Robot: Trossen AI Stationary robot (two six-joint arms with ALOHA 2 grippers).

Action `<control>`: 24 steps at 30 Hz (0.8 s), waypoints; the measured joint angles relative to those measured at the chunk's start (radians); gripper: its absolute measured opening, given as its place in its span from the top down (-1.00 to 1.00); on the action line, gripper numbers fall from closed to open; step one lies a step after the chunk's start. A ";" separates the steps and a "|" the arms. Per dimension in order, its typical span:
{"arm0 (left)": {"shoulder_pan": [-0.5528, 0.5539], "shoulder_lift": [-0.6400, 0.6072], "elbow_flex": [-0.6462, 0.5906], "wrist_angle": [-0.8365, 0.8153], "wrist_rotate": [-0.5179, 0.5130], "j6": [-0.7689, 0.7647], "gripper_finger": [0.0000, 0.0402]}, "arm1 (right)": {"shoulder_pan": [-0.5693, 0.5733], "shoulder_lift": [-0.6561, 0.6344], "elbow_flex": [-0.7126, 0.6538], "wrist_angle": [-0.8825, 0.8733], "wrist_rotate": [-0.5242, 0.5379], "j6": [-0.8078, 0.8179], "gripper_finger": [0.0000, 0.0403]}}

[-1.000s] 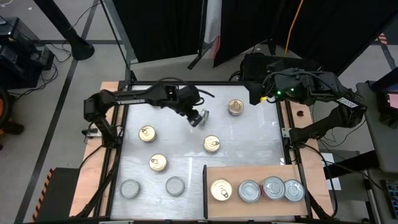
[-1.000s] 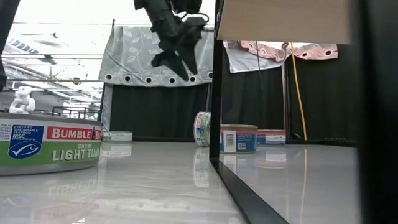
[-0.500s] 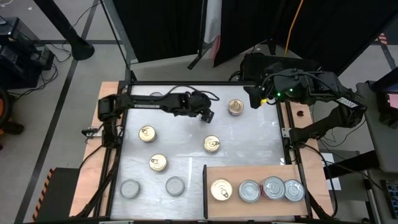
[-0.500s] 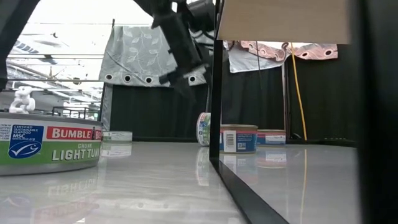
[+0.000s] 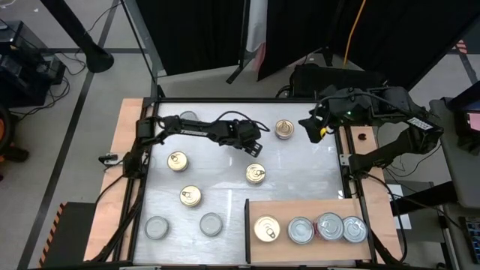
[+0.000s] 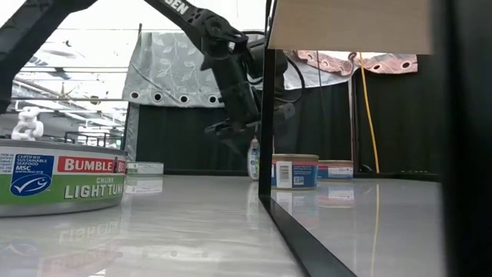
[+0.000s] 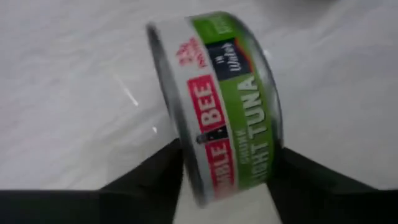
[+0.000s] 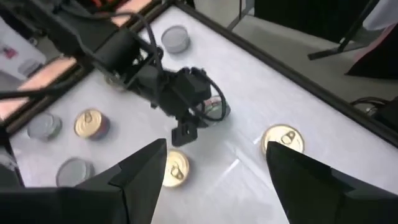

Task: Stack canned seafood by type on shelf
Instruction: Stack the green tuna can on top of the other green tuna can on the shelf

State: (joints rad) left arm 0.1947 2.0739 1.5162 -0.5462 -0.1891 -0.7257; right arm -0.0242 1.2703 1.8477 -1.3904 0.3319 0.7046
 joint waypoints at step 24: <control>-0.526 -0.416 0.248 0.223 -0.132 1.031 0.30 | 0.006 -0.168 0.000 -0.150 0.215 -0.078 -0.33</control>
State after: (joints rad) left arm -0.3308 1.6577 1.7643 -0.3233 -0.3208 0.3049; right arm -0.0185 1.1021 1.8477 -1.5402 0.5469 0.6263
